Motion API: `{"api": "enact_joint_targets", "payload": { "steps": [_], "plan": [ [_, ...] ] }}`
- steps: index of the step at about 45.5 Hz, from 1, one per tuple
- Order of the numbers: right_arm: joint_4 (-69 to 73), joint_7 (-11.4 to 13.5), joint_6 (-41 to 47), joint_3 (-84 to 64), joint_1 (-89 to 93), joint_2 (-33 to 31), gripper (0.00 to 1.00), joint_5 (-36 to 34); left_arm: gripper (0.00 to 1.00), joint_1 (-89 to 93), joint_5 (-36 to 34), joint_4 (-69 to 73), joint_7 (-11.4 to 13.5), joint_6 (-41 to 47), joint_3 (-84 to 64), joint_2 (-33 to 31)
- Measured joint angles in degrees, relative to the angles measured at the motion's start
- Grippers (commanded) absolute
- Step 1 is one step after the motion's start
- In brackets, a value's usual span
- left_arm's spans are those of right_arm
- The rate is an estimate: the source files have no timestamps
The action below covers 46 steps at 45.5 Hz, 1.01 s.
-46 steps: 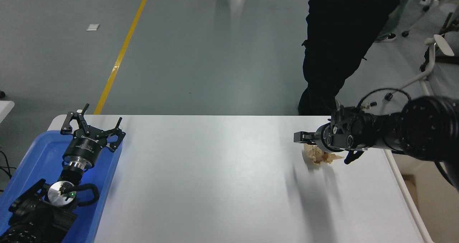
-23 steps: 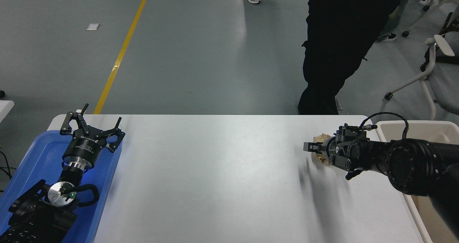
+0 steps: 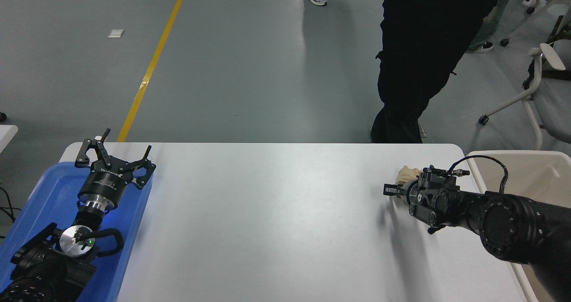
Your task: Pick up paper ball place in dustbin
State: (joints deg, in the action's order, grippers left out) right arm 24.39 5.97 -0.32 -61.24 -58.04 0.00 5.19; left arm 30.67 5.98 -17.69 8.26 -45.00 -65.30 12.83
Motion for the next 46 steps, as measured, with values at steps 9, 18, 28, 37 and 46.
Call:
{"api": "enact_joint_targets", "payload": {
  "steps": [9,18,28,37,46],
  "plan": [
    [-0.24,0.06,-0.03,2.61,0.76,0.00,0.00,0.13,0.99,0.00,0.00,-0.02,0.00,0.00,0.00,0.00],
    [1.02,0.07,0.06,4.88,-0.17,0.01,0.00,-0.39,0.99,0.00,0.00,-0.04,0.00,0.00,0.00,0.00],
    [2.82,0.09,0.10,5.80,-1.81,0.01,0.00,-1.78,0.99,0.00,0.00,-0.03,0.00,0.00,0.00,0.00],
    [8.51,0.09,0.44,5.84,-5.68,-1.28,0.00,-2.38,0.99,0.00,0.00,0.01,0.00,0.00,0.00,0.00],
    [19.75,-0.02,0.71,5.10,-13.49,-5.19,0.00,-2.57,0.99,0.01,0.01,0.01,0.00,0.00,0.00,0.00]
  ]
}}
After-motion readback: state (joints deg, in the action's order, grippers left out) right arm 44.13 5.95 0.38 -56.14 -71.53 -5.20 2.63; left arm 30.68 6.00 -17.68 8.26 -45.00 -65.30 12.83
